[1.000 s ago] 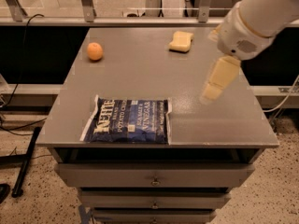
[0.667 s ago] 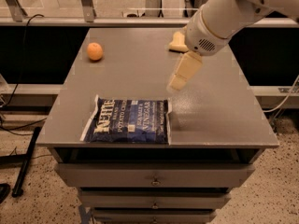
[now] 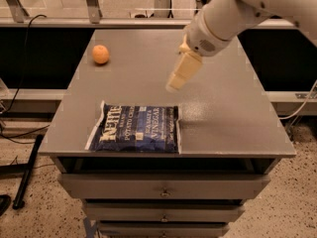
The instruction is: Pick orange
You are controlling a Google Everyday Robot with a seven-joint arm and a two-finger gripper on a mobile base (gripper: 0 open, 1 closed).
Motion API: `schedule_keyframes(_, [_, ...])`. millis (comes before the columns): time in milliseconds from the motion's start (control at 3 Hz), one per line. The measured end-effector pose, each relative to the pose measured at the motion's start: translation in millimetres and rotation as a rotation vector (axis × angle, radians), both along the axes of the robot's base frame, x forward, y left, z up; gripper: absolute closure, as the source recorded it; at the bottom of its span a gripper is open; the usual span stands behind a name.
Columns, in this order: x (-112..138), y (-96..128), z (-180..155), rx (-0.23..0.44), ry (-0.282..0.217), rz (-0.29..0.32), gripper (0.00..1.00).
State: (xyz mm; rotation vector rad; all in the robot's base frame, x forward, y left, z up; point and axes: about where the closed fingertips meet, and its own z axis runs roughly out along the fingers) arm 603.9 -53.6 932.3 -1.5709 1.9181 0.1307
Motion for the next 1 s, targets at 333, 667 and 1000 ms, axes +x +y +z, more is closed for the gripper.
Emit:
schedule_keyframes(333, [45.9, 39.6, -7.1, 0.109, -0.036, 0.017, 0.00])
schedule_keyframes(667, [90.7, 81.9, -19.7, 0.234, -0.047, 0.025, 0.00])
schedule_keyframes(1000, [115.7, 122.0, -32.6, 0.320, -0.036, 0.040, 0.00])
